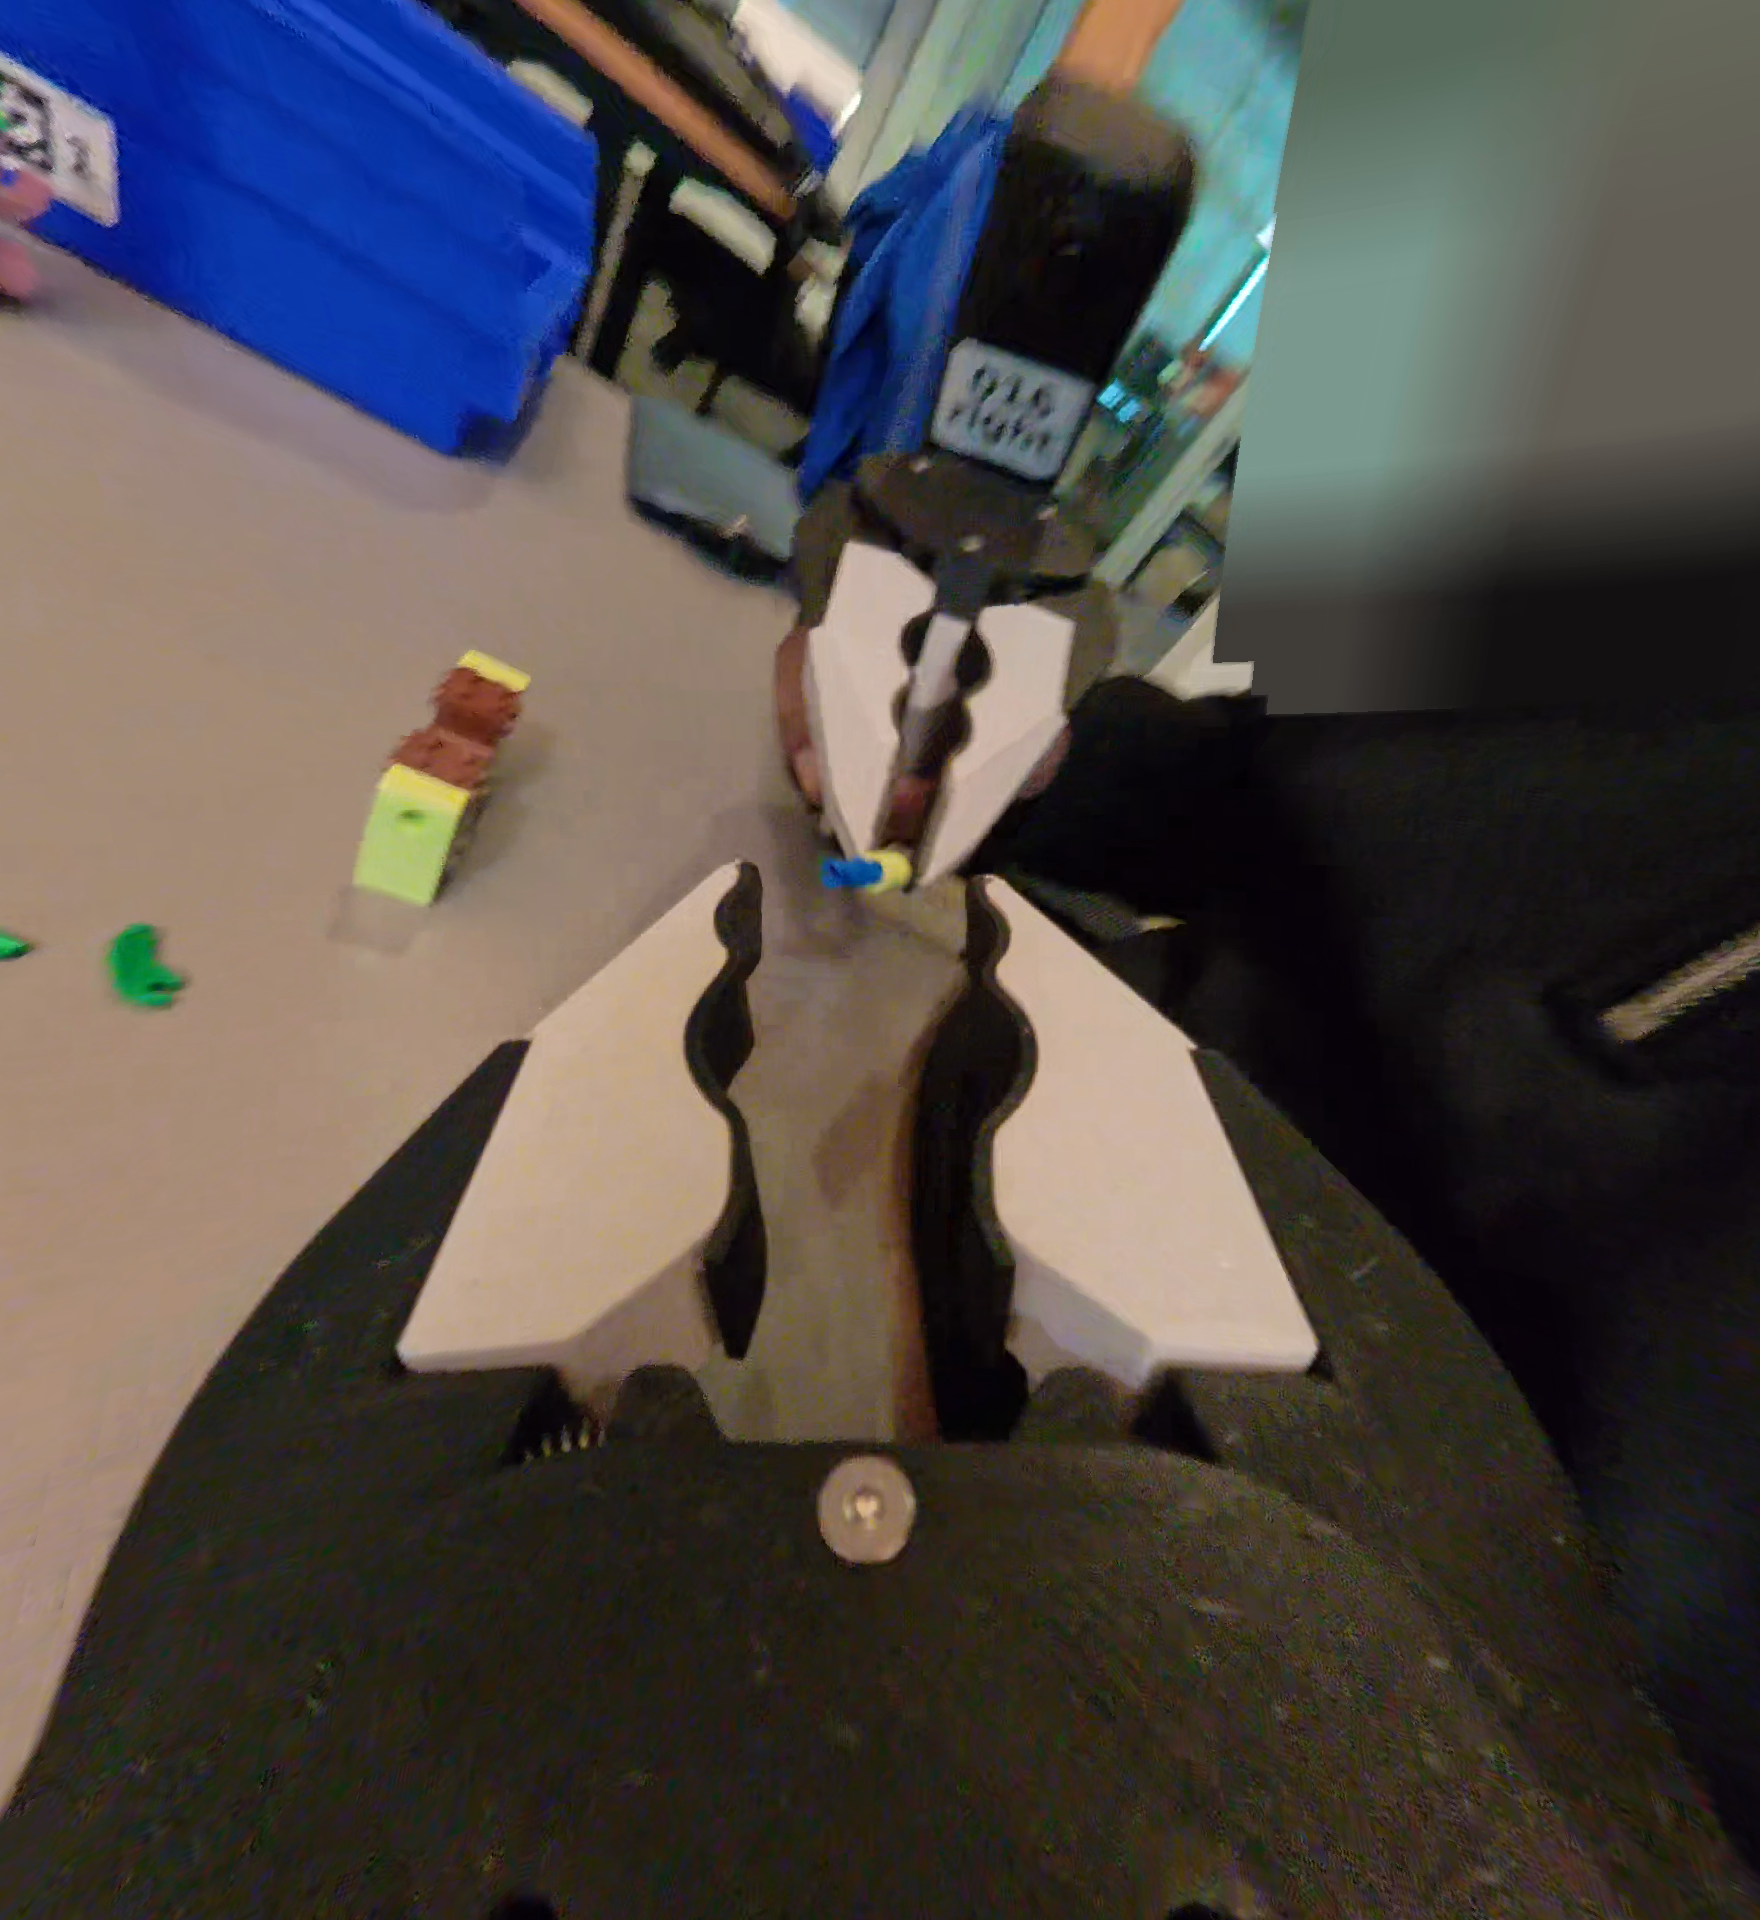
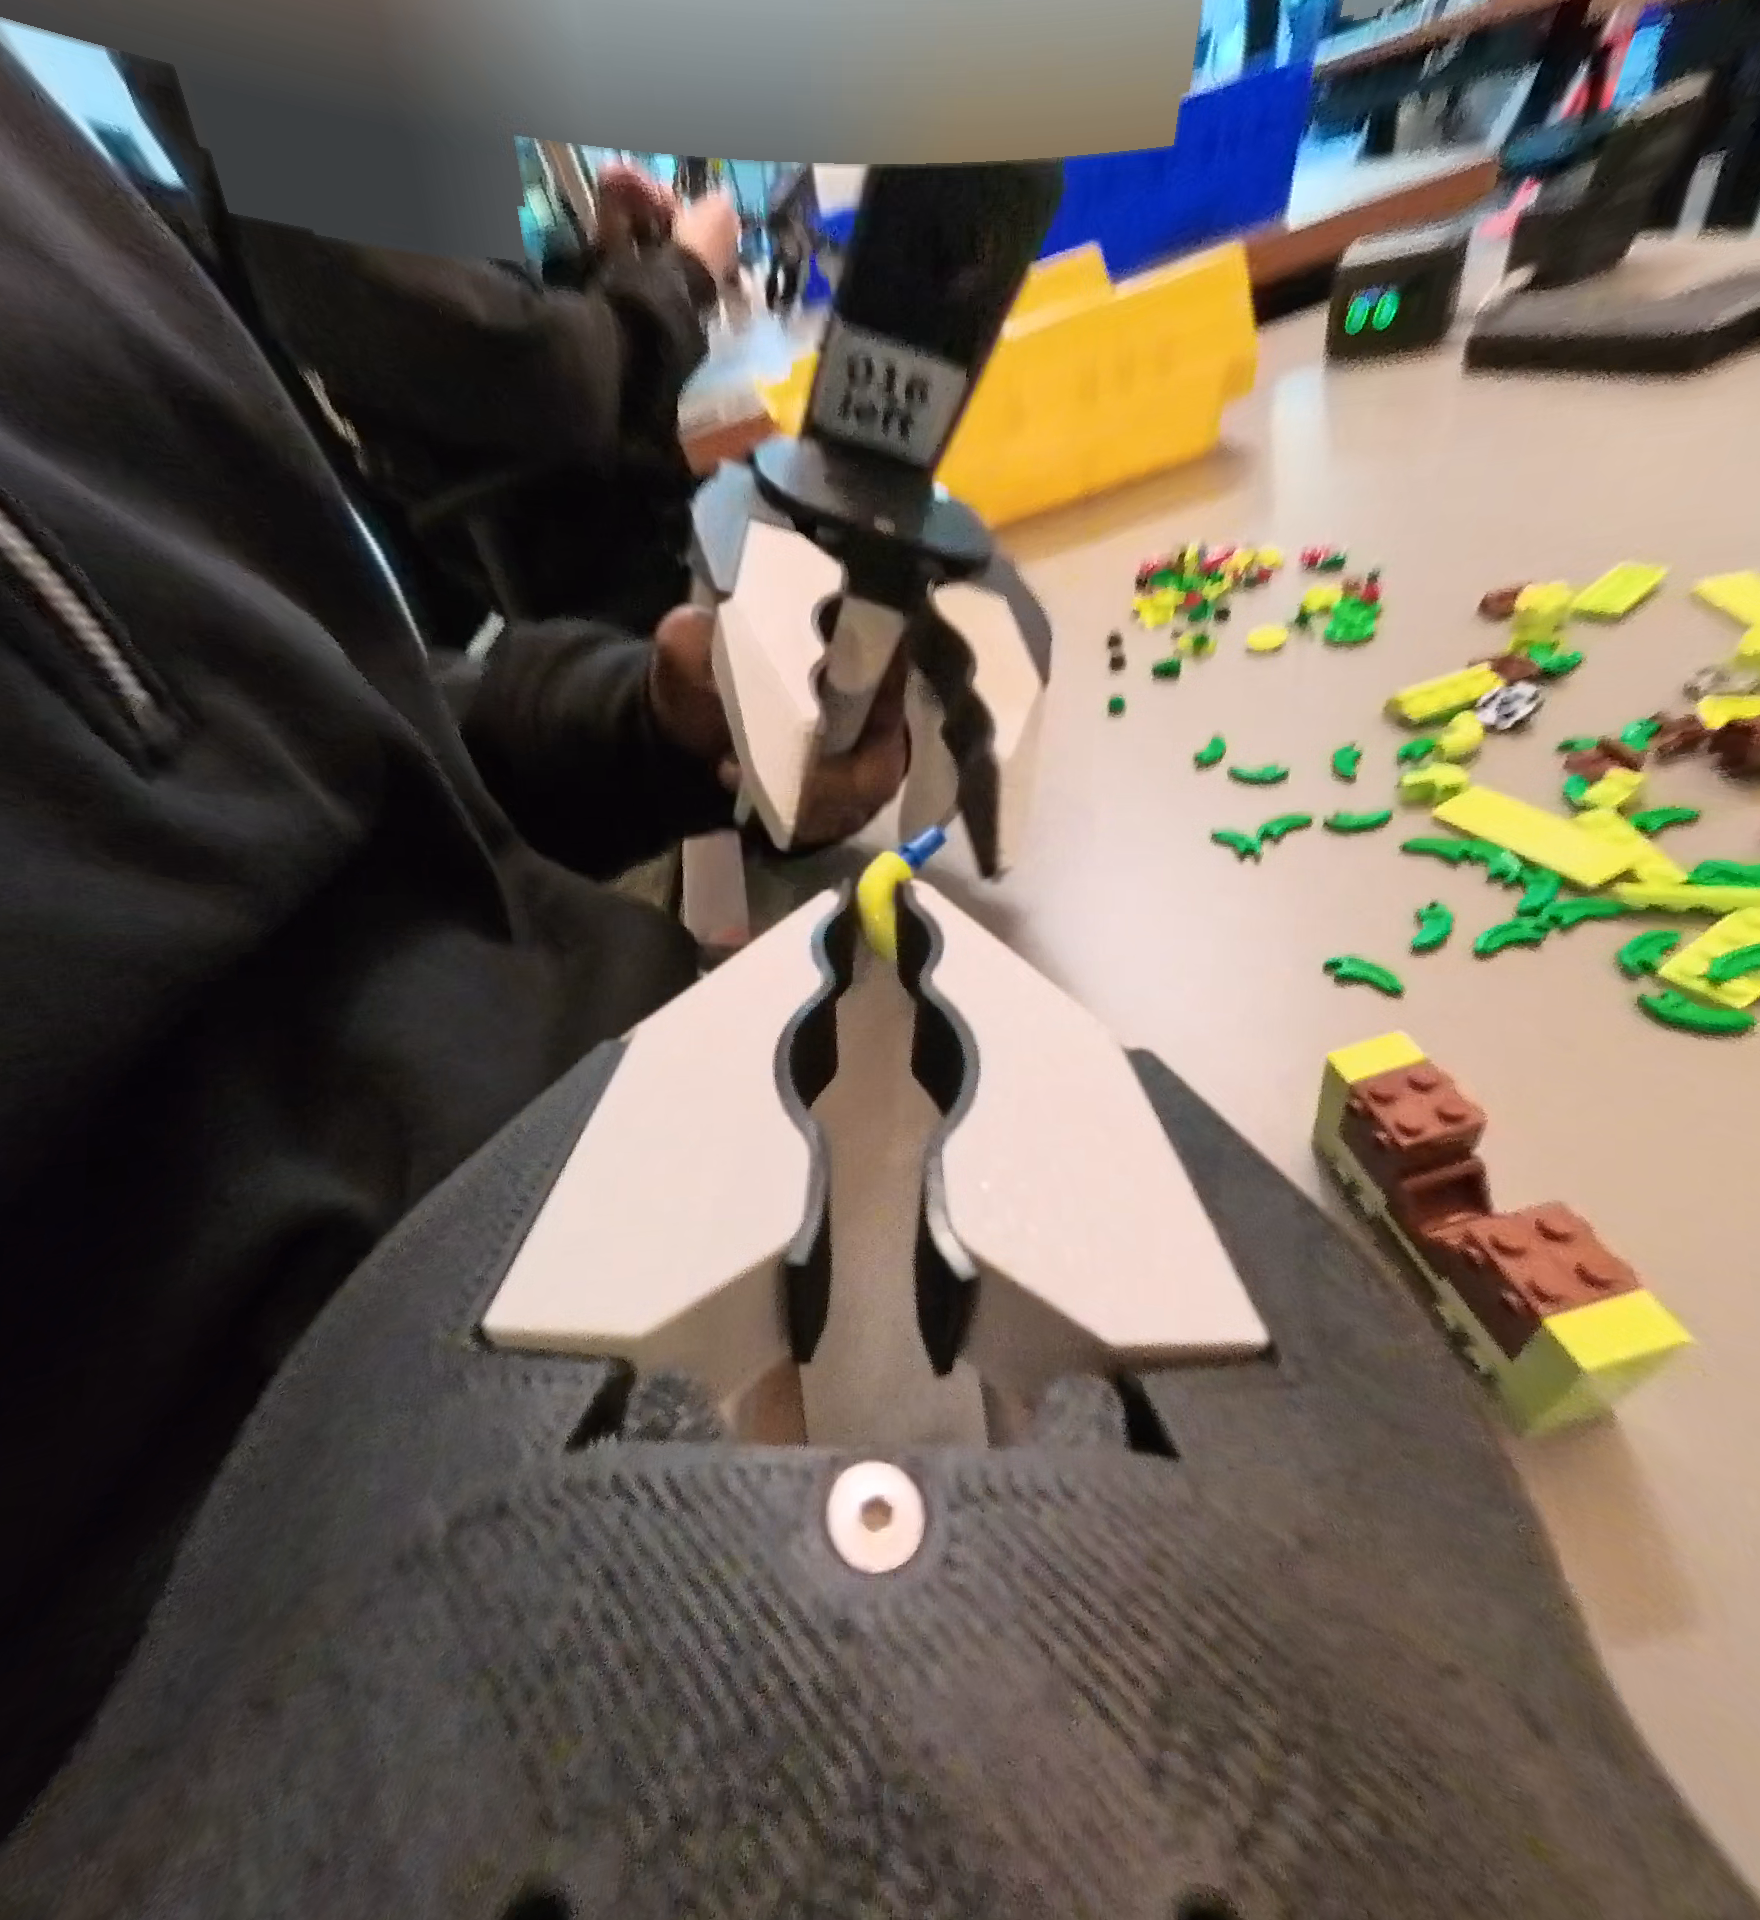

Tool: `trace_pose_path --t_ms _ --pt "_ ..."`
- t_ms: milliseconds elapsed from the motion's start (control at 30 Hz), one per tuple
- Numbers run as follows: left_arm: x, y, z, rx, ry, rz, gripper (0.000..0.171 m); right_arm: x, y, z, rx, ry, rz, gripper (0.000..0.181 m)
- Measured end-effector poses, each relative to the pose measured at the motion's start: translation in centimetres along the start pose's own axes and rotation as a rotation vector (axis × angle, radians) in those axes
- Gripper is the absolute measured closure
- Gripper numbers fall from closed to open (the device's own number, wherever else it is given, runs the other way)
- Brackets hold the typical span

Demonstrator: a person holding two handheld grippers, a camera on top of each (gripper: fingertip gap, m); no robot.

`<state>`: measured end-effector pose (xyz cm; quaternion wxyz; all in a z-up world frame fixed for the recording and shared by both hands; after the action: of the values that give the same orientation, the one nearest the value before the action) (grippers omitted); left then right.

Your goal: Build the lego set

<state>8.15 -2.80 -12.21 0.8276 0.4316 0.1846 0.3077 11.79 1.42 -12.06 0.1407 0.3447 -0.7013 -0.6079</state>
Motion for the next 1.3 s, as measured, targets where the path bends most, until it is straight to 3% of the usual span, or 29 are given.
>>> trace_pose_path --t_ms 167,333,433,667,800,967,1233,1300 --pt "0.2 1.0 0.6 -0.136 -0.141 0.149 0.147 -0.7 0.8 -0.5 -0.093 -0.047 0.049 0.176" --pt "0.9 0.5 1.0 -0.228 -0.227 0.153 0.147 -0.5 1.5 -1.4 -0.233 -0.093 0.044 0.176" --pt "1.0 0.8 1.4 -0.246 -0.275 0.182 0.159 -0.5 1.7 -1.7 -0.302 -0.112 0.031 0.176" --pt "0.7 1.2 1.0 -0.318 -0.289 0.241 0.166 -0.3 2.4 -1.4 -0.452 -0.241 0.03 0.169" --pt "0.4 1.9 0.4 -0.442 -0.356 0.384 0.166 -0.1 2.4 -0.9 -0.713 -0.429 0.009 0.159" --pt "0.7 1.6 -0.2 -0.529 -0.37 0.428 0.165 0.4 2.3 -0.9 -1.044 -0.577 -0.045 0.169" --pt "0.4 1.9 0.0 -0.514 -0.39 0.447 0.164 0.4 2.8 -0.9 -0.962 -0.534 -0.054 0.176" --pt "0.1 2.2 0.3 -0.499 -0.419 0.459 0.155 0.2 3.0 -0.8 -0.907 -0.516 -0.048 0.176"
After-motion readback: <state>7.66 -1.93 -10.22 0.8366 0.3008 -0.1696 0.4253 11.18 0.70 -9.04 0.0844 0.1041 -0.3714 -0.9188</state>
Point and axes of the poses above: each gripper's, where its closed fingertips meet, x out along the fingers, y out of its top, z = x × y across the jaws, the point moved 3 cm from there along -x, back along the fingers, and after that the axes turned 10 degrees about -y, right-handed, at the moved point
